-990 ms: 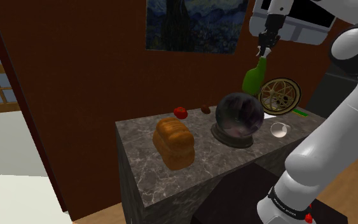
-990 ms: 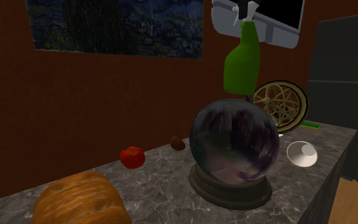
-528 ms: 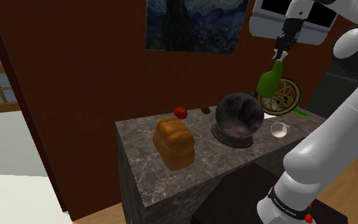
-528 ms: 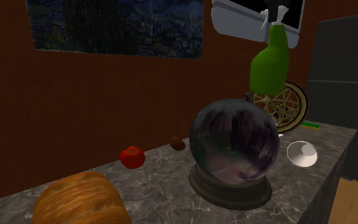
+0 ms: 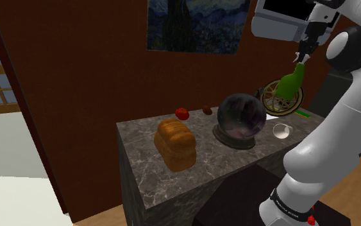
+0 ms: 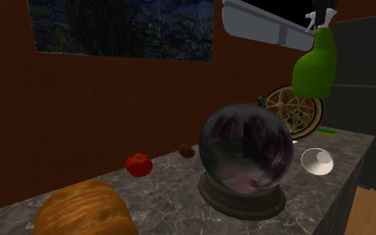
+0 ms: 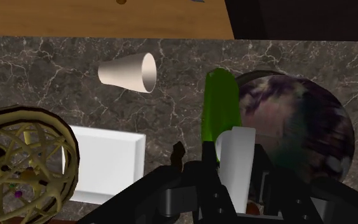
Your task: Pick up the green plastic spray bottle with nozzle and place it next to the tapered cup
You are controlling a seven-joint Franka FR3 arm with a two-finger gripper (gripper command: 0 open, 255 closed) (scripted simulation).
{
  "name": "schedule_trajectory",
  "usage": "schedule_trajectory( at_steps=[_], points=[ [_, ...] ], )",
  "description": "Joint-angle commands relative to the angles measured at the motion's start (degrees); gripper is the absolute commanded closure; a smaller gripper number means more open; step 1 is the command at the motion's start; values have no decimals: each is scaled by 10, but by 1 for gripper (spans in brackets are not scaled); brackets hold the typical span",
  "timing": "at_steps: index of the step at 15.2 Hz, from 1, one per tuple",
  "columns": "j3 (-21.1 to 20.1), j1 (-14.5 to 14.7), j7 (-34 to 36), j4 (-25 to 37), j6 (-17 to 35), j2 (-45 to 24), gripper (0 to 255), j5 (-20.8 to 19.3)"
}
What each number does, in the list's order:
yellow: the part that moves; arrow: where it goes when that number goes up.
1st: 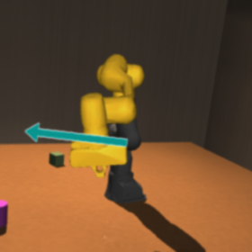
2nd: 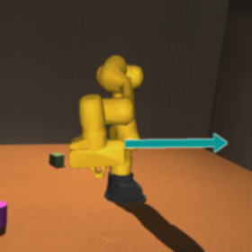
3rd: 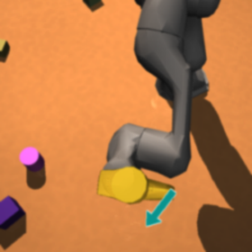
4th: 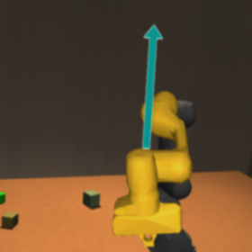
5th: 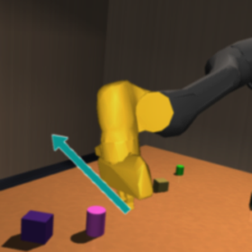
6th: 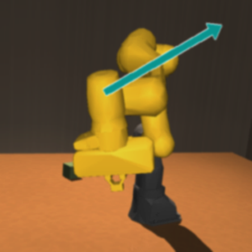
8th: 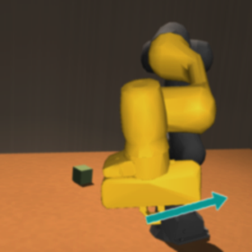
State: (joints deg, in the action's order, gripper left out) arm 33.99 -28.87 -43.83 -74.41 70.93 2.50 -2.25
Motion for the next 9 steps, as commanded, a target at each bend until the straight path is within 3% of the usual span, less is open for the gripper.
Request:
schedule_trajectory(
  at_steps=[1,6,9],
  points=[
    [26,-21,-44,32,-8,-28,255,15],
    [72,-83,-134,104,-24,-99,255,63],
    [65,-69,-122,48,10,-71,255,43]
  ],
)
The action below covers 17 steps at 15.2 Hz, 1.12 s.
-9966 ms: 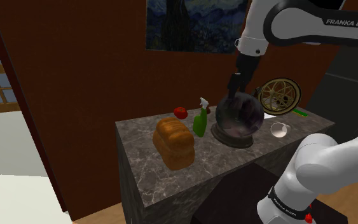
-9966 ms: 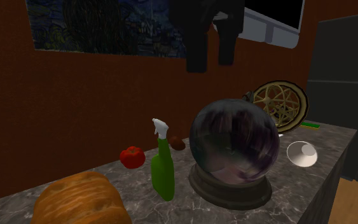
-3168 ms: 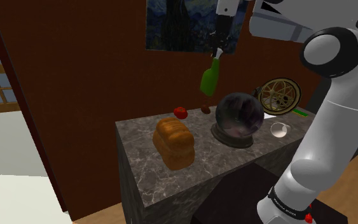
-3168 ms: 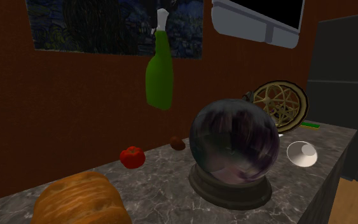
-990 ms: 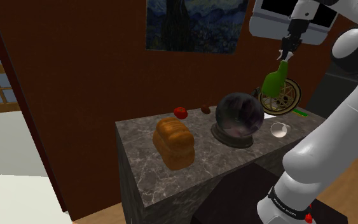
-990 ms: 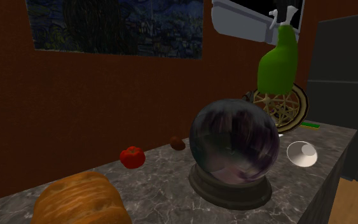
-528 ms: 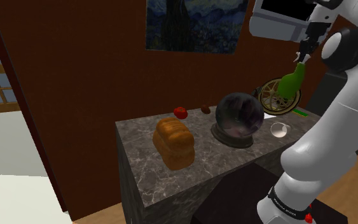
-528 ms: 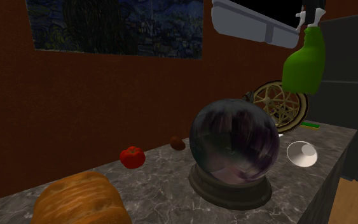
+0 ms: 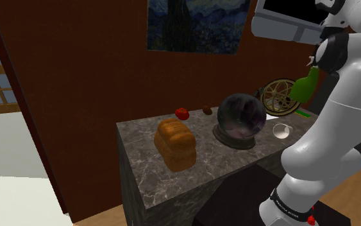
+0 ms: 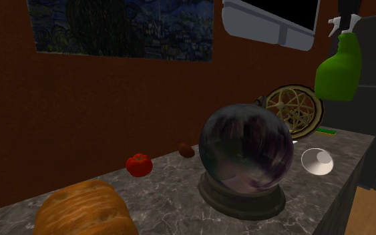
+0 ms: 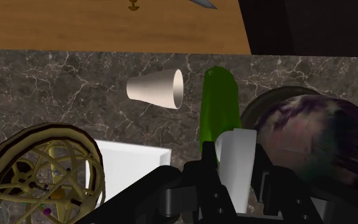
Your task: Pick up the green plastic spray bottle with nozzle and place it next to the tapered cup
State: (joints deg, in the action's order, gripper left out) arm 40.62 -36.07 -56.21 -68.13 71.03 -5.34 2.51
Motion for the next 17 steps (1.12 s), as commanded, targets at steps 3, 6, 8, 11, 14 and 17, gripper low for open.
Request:
schedule_trajectory(
  at_steps=[3,6,8,11,14,17],
  points=[
    [-7,14,13,-64,41,30,255,-21],
    [-12,20,22,-108,70,49,255,-33],
    [-15,23,27,-135,88,61,255,-40],
    [-19,27,34,-173,115,75,255,-49],
    [-23,29,40,-208,140,87,255,-56],
    [-25,30,45,-241,165,97,255,-62]
  ],
)
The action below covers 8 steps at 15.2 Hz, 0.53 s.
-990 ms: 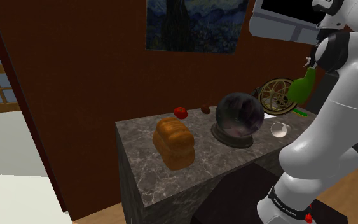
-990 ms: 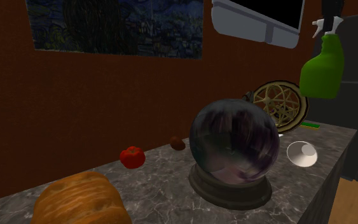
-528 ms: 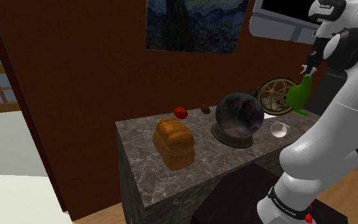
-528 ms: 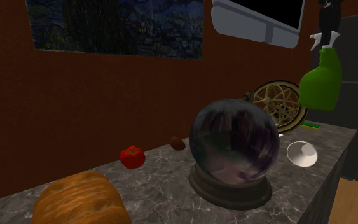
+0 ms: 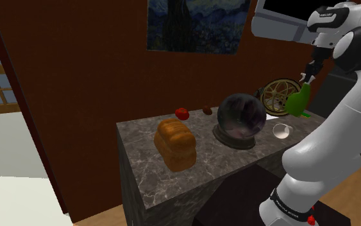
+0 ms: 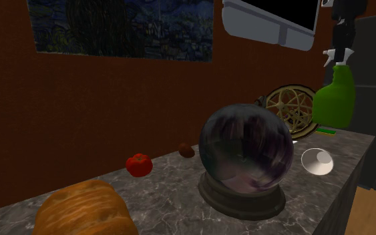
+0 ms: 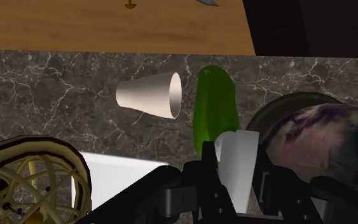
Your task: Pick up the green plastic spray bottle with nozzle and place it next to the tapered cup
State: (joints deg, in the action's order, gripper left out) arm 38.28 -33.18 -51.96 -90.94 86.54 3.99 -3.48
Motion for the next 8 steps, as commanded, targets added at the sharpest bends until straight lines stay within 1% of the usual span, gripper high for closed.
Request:
schedule_trajectory(
  at_steps=[1,8],
  points=[
    [-2,1,4,-23,18,7,255,-4],
    [-5,1,12,-91,74,21,255,-13]
  ],
)
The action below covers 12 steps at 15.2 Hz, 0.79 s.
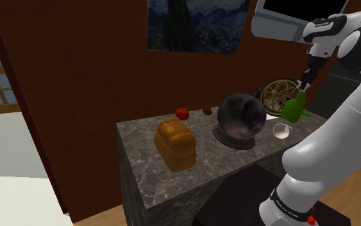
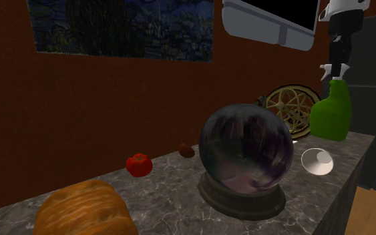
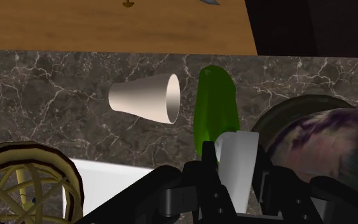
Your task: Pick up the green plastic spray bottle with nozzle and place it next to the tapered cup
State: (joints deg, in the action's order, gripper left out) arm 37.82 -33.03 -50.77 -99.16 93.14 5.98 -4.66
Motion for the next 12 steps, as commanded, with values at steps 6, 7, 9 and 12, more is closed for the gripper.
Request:
schedule_trajectory(
  at_steps=[6,7,9,12],
  points=[
    [0,-1,4,-60,55,7,255,-5],
    [0,-1,5,-68,62,8,255,-5],
    [1,-2,5,-84,78,8,255,-6],
    [2,-2,5,-106,101,7,255,-6]
  ],
)
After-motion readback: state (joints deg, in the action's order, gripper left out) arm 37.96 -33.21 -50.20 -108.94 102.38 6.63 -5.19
